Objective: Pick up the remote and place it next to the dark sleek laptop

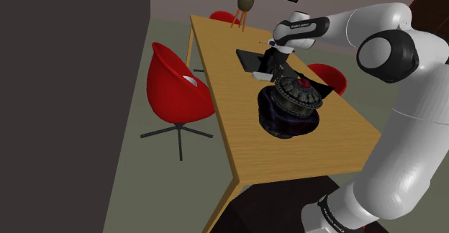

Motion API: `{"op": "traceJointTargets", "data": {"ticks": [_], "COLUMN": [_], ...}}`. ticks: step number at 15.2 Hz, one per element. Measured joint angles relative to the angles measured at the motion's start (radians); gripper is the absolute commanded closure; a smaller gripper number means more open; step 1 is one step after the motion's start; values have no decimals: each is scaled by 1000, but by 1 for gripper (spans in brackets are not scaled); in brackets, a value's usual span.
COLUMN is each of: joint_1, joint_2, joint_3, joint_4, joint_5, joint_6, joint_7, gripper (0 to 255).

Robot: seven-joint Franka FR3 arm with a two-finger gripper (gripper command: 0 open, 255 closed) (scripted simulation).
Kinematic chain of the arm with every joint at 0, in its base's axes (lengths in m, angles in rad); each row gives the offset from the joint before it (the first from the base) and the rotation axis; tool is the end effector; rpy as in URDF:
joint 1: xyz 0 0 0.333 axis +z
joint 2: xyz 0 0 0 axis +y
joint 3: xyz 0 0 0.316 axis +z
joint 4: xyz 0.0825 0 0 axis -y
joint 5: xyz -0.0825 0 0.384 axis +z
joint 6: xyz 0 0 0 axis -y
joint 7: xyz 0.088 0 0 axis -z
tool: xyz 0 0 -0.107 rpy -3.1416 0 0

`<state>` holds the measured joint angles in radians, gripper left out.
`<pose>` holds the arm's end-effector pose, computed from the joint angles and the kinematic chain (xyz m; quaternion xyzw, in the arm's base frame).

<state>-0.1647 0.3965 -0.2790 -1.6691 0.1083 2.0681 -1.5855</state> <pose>0.6091 -0.2620 0.3847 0.8492 0.5280 0.0005 0.0110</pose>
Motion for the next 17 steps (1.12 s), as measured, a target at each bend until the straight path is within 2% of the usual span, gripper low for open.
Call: {"op": "traceJointTargets", "data": {"ticks": [7, 14, 15, 17], "joint_1": [-3, -3, -3, -3], "joint_2": [33, 39, 39, 39], "joint_3": [6, 7, 7, 7], "joint_4": [-47, -50, -50, -51], "joint_5": [13, 15, 15, 15], "joint_6": [80, 89, 89, 89], "joint_7": [-8, -8, -8, -8], "gripper": [255, 255, 0, 0]}}
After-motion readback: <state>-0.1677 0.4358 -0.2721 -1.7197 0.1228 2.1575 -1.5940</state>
